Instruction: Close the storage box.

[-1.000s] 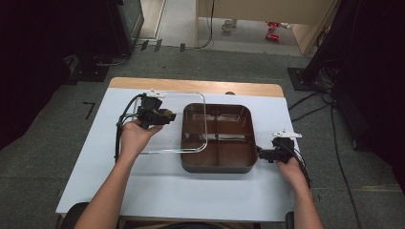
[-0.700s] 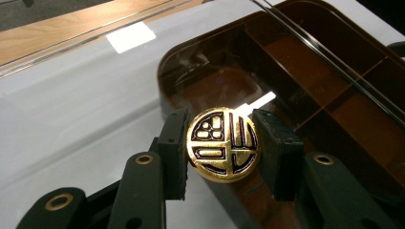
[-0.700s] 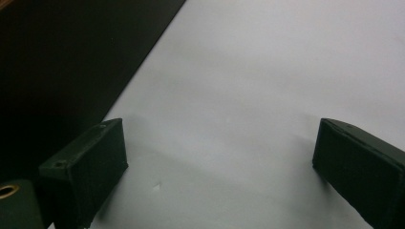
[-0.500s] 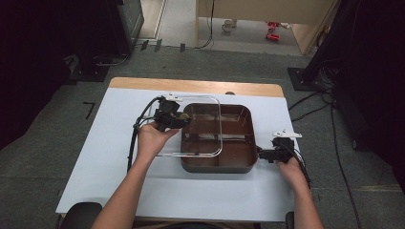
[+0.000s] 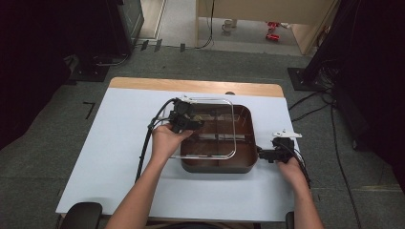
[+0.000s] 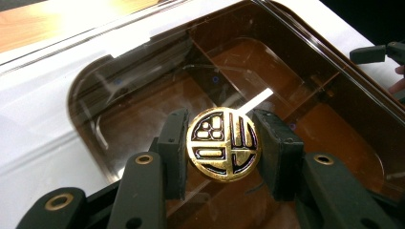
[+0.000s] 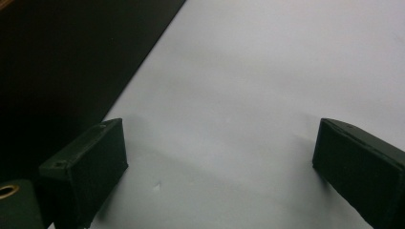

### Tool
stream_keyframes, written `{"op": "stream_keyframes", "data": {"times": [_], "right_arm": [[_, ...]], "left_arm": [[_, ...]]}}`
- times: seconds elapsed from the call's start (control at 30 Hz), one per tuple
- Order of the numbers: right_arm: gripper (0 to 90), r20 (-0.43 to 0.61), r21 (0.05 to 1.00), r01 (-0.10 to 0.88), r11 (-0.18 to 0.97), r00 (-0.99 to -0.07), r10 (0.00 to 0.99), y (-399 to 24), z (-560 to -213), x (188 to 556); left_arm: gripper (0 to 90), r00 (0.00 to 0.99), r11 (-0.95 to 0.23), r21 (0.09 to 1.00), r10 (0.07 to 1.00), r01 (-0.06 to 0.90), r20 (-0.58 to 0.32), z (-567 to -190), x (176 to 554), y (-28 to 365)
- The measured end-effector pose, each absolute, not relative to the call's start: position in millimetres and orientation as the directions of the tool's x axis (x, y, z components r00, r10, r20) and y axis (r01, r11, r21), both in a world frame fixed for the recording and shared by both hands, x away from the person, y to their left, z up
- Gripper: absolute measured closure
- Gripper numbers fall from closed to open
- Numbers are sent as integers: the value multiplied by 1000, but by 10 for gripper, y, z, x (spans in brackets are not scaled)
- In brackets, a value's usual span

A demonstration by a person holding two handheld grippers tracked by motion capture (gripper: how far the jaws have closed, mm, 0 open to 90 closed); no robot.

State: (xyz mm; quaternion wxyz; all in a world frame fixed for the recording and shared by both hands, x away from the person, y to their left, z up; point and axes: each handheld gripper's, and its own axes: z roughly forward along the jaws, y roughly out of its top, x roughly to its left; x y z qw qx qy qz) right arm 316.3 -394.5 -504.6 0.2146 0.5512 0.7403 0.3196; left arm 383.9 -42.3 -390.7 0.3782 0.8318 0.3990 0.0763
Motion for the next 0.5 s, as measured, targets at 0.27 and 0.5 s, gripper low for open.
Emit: {"op": "stream_keyframes", "data": {"times": [0.27,0.5], "right_arm": [[38,37,709,681,185,-299,954,-3944,-5045,3163],[37,36,709,680,187,-300,953,-3945,-5045,3164]], "left_arm": [[597,679,-429,681,721,594,-138,-3962,3831,-631],[596,688,-467,667,720,580,-94,-4023,3810,-844]]}}
